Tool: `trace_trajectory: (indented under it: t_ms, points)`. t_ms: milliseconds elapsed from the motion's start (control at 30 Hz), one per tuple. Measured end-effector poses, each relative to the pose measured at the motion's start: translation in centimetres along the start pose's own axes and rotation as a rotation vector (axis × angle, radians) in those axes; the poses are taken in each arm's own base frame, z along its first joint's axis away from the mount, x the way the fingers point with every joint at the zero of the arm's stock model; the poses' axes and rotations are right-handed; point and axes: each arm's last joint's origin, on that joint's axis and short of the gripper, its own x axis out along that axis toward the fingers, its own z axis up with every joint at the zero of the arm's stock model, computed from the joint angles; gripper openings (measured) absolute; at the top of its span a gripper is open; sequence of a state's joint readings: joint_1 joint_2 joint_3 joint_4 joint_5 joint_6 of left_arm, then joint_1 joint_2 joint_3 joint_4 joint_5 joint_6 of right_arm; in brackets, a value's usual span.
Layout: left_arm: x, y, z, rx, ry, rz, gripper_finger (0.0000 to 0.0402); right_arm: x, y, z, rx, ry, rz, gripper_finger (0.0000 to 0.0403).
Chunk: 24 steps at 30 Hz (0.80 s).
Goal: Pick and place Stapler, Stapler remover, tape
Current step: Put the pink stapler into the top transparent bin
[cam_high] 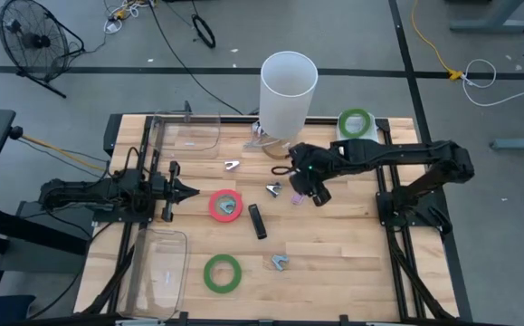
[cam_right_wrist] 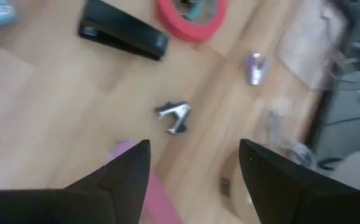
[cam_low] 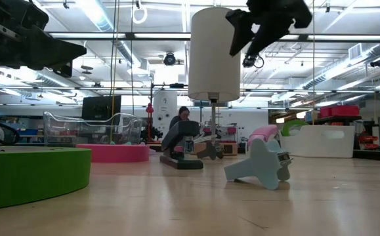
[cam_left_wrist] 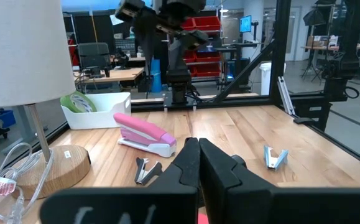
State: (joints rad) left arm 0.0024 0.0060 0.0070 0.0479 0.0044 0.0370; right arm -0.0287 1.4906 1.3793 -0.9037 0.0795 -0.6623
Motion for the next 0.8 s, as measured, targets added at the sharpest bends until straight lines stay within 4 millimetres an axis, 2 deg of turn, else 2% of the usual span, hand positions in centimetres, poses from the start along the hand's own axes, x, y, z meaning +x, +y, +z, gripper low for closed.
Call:
trace_trajectory:
  t_ms: [433,600,800]
  points:
    - [0.0,0.0,0.0,0.000,0.000,0.000,0.0003,1.1,0.3,-0.8,-0.150,0.069,0.075,0.0244]
    - [0.0,0.0,0.0,0.000,0.000,0.000,0.0003,2.6,-0.2,-1.6,-0.222,0.133,0.131,0.0244]
    - [0.0,0.0,0.0,0.000,0.001,0.000,0.0003,5.6,-1.6,-3.2,-0.247,0.219,0.195,0.0244]
